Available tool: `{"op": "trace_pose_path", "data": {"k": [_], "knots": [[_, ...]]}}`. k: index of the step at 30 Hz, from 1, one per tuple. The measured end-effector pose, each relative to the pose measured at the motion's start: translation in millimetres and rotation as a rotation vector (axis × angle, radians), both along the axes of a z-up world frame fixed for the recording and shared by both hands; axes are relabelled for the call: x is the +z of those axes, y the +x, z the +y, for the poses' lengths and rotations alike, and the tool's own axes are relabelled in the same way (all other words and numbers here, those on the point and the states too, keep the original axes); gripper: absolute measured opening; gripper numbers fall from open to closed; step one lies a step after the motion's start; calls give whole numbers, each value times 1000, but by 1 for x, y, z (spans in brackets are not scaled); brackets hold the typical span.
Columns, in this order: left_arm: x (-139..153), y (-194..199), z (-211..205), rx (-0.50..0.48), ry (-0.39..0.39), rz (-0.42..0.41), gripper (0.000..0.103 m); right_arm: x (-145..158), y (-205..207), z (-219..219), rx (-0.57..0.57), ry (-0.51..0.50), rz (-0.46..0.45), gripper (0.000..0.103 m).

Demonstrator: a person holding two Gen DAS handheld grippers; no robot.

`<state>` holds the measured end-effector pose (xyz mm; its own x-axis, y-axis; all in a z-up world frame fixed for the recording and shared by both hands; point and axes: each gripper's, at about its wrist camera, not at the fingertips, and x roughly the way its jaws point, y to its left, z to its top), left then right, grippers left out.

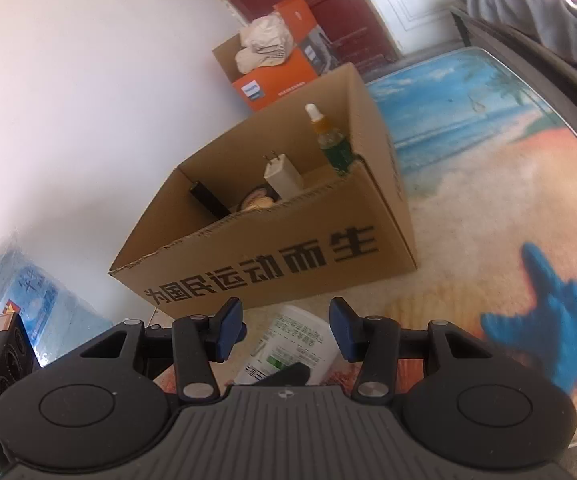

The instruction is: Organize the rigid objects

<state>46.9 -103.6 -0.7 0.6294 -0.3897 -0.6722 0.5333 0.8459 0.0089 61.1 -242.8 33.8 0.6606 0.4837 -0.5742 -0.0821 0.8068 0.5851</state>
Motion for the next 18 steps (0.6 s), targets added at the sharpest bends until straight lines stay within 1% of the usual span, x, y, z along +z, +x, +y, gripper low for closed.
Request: {"op": "trace_pose_path", "data": {"k": [1,3,5,6,7,9,12,15,17,18], "knots": [[0,0,0,-1,1,-1,65,-3,-1,-3,-6,9,5,52],[2,2,2,1,1,5,70,-8,-1,-7,-19,21,22,53],[5,2,7,-4,-15,19,71,-13,0,-9,-26,40,41,53],[7,1,11,-9,-24,31,75,-15,1,-10,-29,52,50,53],[9,1,15,-17,-37,44,82,-16,1,-12,-30,66,55,55],[11,-2,24,-35,-56,74,88,-19,1,-14,-26,92,65,58],[8,-8,34,-46,-54,121,88,-24,-1,-14,-1,133,95,61],[0,-13,39,-47,-62,184,88,-34,-5,-11,29,195,154,62],[-6,-16,40,-42,-70,206,86,-40,-8,-9,43,226,191,62],[-9,-17,40,-35,-71,211,83,-43,-10,-8,48,236,206,62]]}}
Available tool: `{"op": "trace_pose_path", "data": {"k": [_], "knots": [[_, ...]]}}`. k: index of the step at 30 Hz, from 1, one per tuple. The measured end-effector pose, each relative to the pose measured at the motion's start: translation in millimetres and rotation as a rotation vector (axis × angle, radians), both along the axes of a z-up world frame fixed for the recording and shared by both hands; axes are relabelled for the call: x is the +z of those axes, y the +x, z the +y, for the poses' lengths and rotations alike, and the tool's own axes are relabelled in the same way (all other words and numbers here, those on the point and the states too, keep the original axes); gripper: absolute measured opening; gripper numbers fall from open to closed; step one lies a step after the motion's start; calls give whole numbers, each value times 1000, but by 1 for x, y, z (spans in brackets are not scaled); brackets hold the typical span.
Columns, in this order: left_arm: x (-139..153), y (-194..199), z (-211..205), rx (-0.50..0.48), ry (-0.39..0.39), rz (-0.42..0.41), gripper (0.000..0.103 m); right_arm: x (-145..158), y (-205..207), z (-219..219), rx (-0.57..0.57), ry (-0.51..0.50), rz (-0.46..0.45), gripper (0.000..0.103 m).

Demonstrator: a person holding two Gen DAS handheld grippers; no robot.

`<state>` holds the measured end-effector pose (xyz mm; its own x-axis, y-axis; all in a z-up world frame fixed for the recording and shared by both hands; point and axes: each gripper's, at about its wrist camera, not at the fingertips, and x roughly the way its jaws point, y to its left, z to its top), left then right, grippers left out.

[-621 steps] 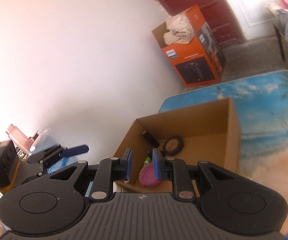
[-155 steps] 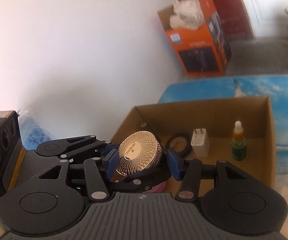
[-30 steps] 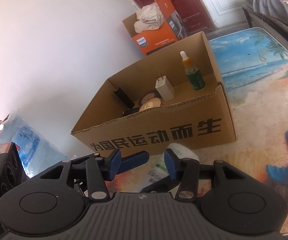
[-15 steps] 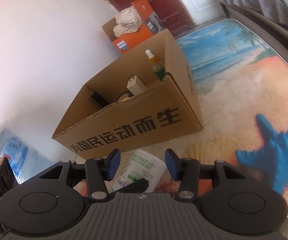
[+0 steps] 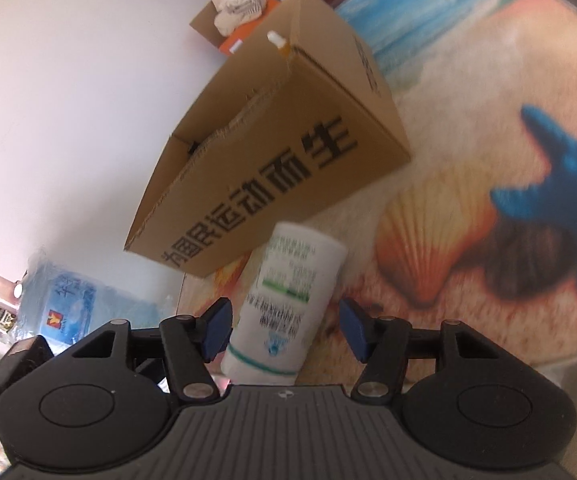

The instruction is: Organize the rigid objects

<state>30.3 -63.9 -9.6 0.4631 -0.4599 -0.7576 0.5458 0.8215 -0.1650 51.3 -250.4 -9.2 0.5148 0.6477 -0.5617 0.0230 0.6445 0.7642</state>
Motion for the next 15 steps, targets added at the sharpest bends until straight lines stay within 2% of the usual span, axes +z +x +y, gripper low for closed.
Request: {"op": "trace_pose_path", "data": {"k": [5,7,12,15], "knots": [[-6,2,-5,25,-1,0,67,-12,0,8,22,38,51,62],[-8,2,-8,20,5,-10,54,-16,1,12,32,51,61,62],[2,0,-8,24,24,-57,53,-13,-1,18,45,87,46,62],[14,-2,-9,23,44,-116,53,-5,-1,14,40,134,14,63]]}}
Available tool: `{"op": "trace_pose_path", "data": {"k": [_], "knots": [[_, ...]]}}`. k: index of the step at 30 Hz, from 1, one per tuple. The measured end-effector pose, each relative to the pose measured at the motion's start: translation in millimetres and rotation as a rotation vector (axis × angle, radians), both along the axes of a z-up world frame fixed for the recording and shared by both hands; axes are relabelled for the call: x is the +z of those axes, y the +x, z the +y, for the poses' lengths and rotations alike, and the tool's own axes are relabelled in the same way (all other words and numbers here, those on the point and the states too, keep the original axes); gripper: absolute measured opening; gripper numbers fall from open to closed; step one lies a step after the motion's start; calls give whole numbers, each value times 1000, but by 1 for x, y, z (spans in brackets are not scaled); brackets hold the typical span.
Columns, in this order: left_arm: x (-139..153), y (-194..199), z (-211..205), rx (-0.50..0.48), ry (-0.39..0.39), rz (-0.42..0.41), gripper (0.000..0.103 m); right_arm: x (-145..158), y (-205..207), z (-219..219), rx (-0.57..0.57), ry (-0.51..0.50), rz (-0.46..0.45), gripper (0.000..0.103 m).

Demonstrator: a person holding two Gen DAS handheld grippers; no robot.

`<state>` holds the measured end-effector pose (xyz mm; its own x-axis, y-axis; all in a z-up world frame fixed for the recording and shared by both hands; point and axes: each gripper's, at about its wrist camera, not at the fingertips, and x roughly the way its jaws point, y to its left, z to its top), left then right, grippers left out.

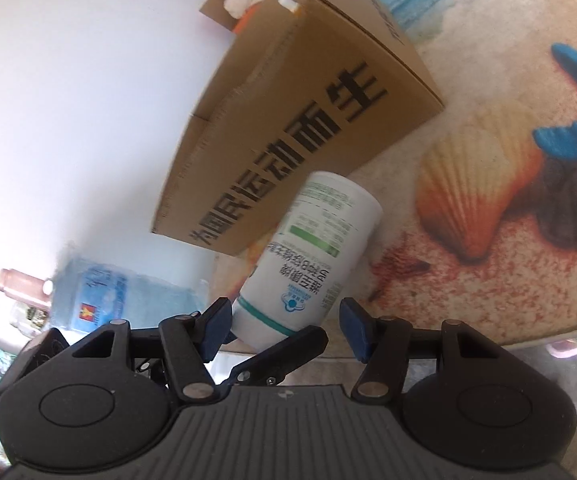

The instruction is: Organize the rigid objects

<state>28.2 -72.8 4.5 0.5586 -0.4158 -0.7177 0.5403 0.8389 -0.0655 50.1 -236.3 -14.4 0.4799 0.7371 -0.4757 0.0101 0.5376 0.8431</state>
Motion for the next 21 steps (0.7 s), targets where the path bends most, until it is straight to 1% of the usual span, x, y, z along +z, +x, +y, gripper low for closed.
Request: {"op": "trace_pose_path", "data": {"k": [3,10,16,21], "knots": [[10,2,-3,3,30,-54,53,9,3,-7,-27,20,-33,63],[29,22,-7,7,21,-121,53,18,7,-31,-129,44,-76,63],[30,39,-14,8,41,-128,51,14,7,-48,-192,46,-80,63],[28,37,-13,7,28,-121,49,13,7,-58,-208,35,-85,63]]}}
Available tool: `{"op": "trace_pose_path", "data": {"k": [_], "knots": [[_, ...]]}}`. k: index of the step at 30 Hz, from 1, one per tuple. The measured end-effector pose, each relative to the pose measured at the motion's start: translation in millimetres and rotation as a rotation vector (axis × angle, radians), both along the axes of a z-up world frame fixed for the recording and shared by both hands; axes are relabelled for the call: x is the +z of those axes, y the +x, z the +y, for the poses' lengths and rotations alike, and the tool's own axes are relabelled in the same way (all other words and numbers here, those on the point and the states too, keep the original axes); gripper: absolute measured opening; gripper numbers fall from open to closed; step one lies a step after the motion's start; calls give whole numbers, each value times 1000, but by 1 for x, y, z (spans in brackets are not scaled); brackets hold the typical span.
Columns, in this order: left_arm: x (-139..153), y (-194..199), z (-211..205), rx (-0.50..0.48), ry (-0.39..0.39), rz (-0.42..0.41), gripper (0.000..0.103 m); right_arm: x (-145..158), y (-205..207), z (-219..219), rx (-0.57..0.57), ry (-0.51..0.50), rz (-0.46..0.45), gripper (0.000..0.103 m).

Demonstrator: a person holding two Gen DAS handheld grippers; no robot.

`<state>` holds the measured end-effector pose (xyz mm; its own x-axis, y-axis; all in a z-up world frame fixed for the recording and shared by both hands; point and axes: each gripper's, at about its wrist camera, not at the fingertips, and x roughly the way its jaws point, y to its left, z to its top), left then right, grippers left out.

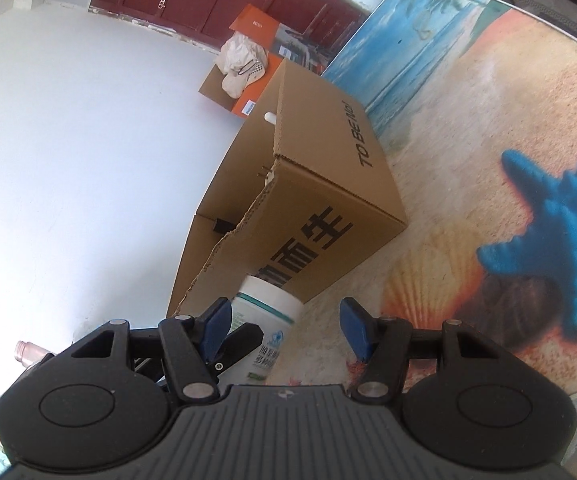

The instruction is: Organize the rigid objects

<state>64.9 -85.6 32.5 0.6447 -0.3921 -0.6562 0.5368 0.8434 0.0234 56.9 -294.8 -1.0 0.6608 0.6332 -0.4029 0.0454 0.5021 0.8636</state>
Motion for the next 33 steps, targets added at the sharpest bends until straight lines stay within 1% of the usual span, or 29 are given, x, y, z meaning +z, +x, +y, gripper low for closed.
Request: {"op": "trace_pose_path", "data": {"k": [1,3,6,8,12,15,18,24,27,29,31,33], "knots": [[0,-1,0,-1,-1,-2,44,0,0,-1,-1,-2,1,63],[0,-2,0,-2,2,-7,43,0,2,0,-1,-5,2,63],[-5,0,-2,-7,24,11,44,0,5,4,6,-11,3,63],[-10,2,-2,-10,42,43,46,-1,7,8,13,-19,5,63],[-22,3,-2,-13,52,98,50,-1,11,20,42,-44,16,63],[-28,7,-1,-5,47,124,51,-4,17,30,75,-61,35,63],[-32,15,2,2,20,165,53,-11,27,40,108,-65,60,63],[-44,24,7,17,-18,234,53,-28,47,51,147,-31,123,65],[-43,21,12,17,-78,227,53,-34,51,56,168,-7,145,66],[-40,16,14,8,-108,204,52,-36,53,58,174,12,145,64],[-35,12,14,-3,-117,164,53,-32,54,59,177,26,122,62],[-29,8,14,-17,-127,120,53,-21,53,62,184,14,74,59]]}}
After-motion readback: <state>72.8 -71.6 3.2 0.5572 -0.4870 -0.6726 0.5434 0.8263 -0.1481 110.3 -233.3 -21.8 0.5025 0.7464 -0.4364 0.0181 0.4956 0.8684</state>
